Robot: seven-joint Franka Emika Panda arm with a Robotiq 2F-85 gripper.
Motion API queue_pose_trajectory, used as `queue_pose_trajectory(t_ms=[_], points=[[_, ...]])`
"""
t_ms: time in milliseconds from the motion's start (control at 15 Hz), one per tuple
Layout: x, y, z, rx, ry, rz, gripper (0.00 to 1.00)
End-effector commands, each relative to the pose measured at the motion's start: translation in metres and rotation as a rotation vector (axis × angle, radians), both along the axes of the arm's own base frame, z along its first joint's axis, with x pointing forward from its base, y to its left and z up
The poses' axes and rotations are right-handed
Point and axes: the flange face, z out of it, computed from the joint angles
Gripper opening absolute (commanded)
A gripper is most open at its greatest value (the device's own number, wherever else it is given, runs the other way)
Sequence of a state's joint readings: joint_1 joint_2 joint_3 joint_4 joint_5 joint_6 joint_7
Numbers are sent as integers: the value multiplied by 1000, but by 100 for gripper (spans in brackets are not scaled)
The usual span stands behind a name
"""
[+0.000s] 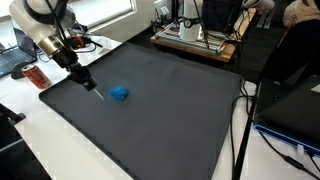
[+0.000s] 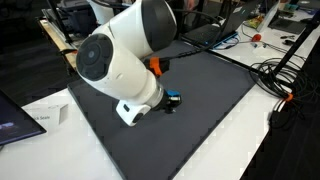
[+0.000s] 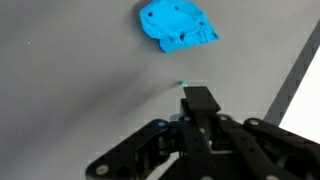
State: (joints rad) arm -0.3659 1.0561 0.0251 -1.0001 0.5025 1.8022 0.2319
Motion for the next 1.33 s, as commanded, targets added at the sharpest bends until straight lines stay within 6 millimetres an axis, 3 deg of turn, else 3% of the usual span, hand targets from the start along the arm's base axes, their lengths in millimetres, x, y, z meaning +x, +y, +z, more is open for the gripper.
queue_pose_trajectory(t_ms=[0, 600, 1267], points=[[4, 5, 20, 4, -26, 23, 3], [14, 55, 83, -160, -89, 147, 3], [9, 103, 110, -405, -133, 247, 3]])
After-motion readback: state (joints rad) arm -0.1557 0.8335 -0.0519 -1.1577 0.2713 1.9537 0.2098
